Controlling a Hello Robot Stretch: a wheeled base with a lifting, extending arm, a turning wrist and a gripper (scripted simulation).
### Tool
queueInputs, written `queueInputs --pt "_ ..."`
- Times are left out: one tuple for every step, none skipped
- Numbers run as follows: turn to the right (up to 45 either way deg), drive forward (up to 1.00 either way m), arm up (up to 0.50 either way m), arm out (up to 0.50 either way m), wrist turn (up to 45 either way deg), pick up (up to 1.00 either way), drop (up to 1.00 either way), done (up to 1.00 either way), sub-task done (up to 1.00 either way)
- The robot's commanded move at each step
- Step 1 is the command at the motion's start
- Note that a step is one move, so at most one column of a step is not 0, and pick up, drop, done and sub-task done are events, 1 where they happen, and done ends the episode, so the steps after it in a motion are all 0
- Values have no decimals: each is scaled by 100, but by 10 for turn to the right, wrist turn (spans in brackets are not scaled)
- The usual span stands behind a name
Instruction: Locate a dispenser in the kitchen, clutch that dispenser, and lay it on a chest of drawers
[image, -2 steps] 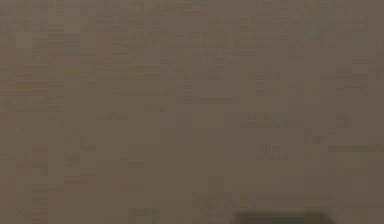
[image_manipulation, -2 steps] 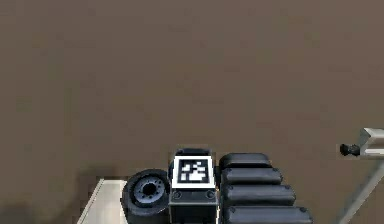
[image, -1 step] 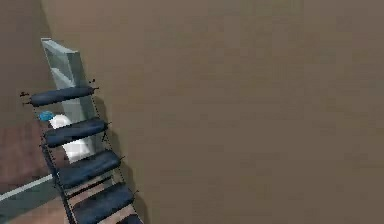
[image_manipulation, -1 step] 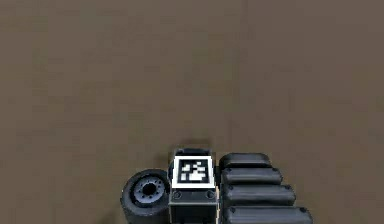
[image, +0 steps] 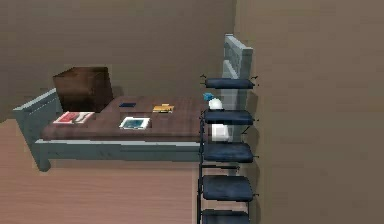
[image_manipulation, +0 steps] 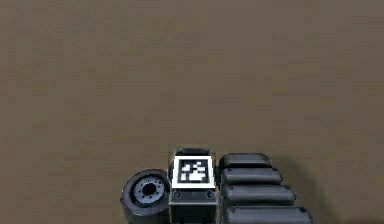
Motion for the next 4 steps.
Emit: queueInputs --pt "-60 0 0 0 0 0 0 0 0" --pt "450 0 0 0 0 0 0 0 0" --pt "300 0 0 0 0 0 0 0 0" --pt "0 0 0 12 0 0 0 0 0"
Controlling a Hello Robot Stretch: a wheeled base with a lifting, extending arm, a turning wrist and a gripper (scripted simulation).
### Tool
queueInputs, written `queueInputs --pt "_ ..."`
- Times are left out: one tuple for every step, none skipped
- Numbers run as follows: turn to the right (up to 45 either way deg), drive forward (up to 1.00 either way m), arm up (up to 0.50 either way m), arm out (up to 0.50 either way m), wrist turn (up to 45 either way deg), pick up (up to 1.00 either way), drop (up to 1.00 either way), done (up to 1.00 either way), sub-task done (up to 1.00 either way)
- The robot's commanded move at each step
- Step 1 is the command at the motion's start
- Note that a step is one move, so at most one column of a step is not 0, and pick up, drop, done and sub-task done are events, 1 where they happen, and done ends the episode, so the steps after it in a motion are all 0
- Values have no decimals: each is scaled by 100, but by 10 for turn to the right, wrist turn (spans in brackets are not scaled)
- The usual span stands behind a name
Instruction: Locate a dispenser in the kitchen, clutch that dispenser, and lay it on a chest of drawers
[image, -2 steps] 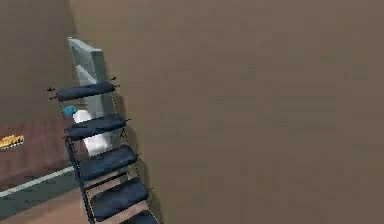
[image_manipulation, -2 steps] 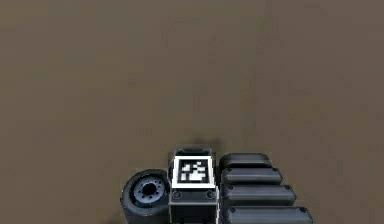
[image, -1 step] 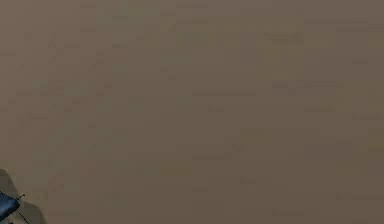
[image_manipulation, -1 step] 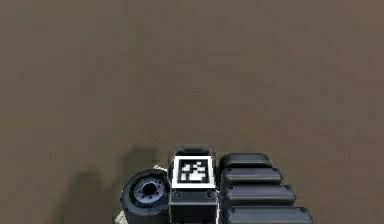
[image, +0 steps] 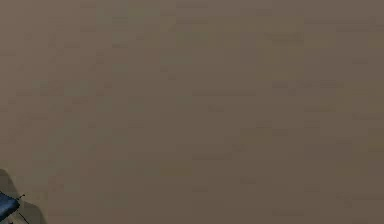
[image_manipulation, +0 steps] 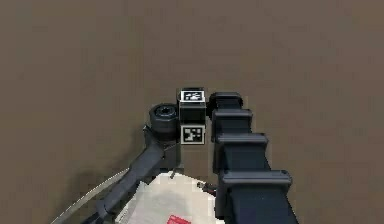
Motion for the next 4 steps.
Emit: queueInputs --pt "0 0 0 0 450 0 0 0 0" --pt "0 0 0 0 450 0 0 0 0" --pt "0 0 0 0 450 0 0 0 0" --pt "0 0 0 0 60 0 0 0 0"
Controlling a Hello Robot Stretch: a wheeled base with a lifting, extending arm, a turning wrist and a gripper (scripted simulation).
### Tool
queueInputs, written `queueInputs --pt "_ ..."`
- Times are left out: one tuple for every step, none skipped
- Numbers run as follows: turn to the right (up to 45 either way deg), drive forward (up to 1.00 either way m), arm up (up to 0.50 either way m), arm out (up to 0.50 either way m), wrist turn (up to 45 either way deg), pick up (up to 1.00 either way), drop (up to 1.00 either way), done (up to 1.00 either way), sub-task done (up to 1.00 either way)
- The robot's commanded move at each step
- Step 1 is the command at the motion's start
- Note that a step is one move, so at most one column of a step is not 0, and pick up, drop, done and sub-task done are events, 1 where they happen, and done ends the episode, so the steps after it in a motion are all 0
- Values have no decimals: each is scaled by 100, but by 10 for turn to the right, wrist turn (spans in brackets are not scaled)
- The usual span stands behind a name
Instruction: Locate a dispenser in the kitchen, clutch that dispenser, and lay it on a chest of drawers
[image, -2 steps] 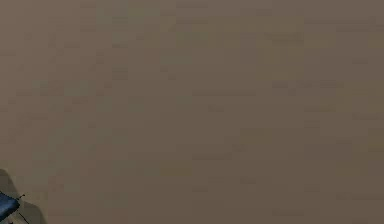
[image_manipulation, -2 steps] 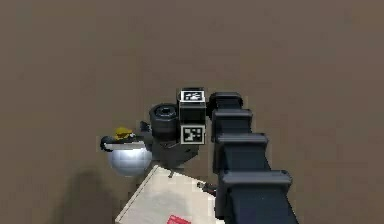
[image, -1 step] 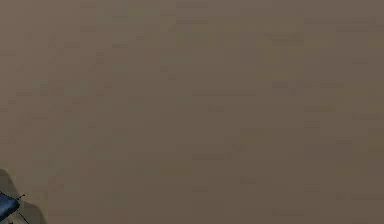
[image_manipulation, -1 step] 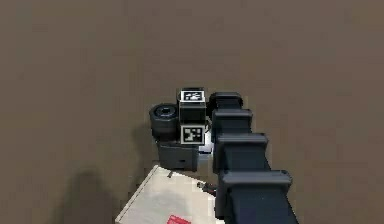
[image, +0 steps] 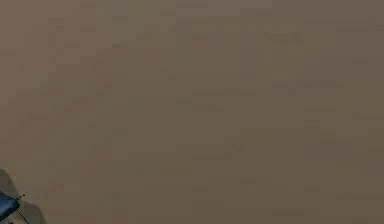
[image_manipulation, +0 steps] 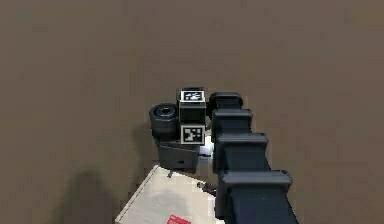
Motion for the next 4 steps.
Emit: queueInputs --pt "0 0 -8 0 0 0 0 0 0" --pt "0 0 -32 0 0 0 0 0 0" --pt "0 0 0 0 0 0 100 0 0" --pt "0 0 8 0 0 0 0 0 0"
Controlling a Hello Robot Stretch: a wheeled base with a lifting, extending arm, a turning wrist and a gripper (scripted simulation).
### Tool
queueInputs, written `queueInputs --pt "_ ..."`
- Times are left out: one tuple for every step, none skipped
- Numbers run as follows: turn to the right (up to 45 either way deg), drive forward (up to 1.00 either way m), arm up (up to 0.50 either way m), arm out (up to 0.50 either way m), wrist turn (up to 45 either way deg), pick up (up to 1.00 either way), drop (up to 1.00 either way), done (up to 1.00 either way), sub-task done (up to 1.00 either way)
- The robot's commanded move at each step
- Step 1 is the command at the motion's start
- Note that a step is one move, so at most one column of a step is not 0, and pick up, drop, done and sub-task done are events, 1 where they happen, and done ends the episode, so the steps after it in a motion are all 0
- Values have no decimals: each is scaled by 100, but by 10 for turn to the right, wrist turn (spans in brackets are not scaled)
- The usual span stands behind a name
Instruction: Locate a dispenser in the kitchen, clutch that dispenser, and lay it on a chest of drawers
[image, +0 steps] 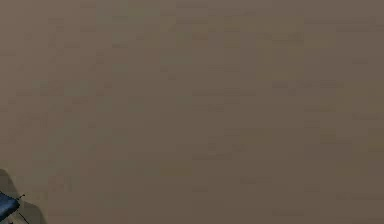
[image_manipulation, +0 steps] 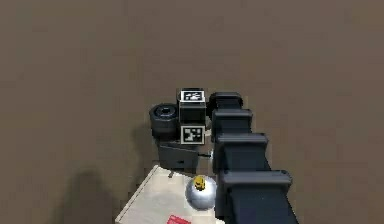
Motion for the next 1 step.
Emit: queueInputs --pt "0 0 0 -8 0 0 0 0 0"
